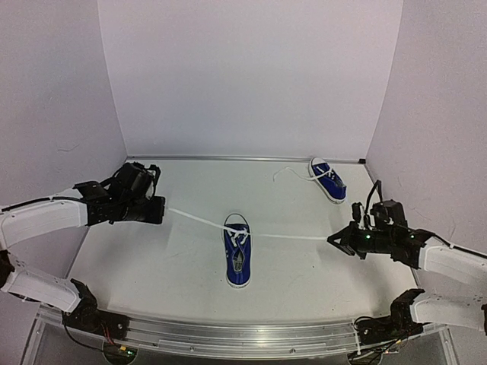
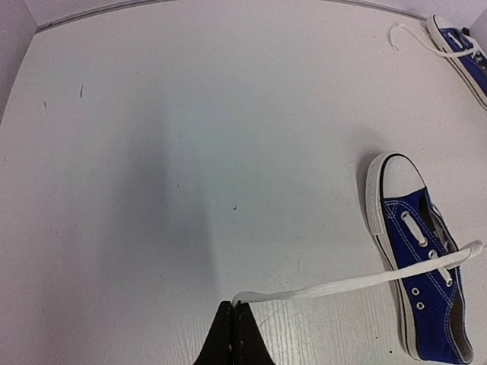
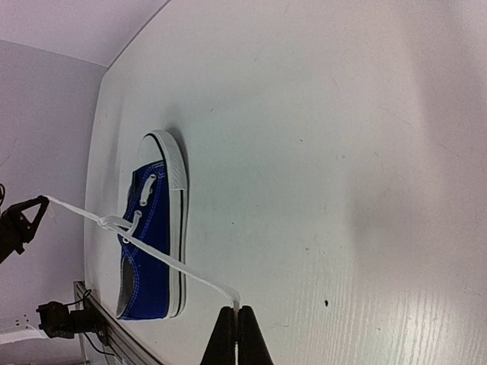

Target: Tie the shoes

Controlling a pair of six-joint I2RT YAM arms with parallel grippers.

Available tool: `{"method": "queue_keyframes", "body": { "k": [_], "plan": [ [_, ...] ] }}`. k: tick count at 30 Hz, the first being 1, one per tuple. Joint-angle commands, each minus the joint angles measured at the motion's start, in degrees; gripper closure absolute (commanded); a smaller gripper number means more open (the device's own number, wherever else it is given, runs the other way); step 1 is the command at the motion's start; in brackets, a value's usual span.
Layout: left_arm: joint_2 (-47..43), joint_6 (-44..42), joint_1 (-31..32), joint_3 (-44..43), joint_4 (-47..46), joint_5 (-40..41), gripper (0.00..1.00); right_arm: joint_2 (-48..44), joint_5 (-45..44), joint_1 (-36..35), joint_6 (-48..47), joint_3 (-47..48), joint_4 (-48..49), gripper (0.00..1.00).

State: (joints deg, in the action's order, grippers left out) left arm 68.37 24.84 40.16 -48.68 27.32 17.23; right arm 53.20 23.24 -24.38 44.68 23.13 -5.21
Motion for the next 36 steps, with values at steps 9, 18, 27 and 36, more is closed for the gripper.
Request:
{"method": "queue_keyframes", "body": {
  "k": [9,18,27,36],
  "plan": [
    [-3.93,27.19,-1.13,6.09,17.13,13.55,1.00,-2.45,-9.33,0.16,7.71,-7.89,-5.36,1.00],
    [0.97,28.55,-5.34,7.28,15.94,13.50,1.00,-1.60,-16.63,0.21,11.37,-9.38,-8.33,1.00],
    [1.73,25.84,-8.93,10.04,12.10,11.04,1.00,-0.37,-21.30,0.44,11.58,-7.21,-10.58,1.00],
    [10.67,9.19,-8.67,7.10,2.29,-1.00,1.00,10.94,-13.32,0.41,0.79,-1.04,-4.98,1.00]
  ]
}}
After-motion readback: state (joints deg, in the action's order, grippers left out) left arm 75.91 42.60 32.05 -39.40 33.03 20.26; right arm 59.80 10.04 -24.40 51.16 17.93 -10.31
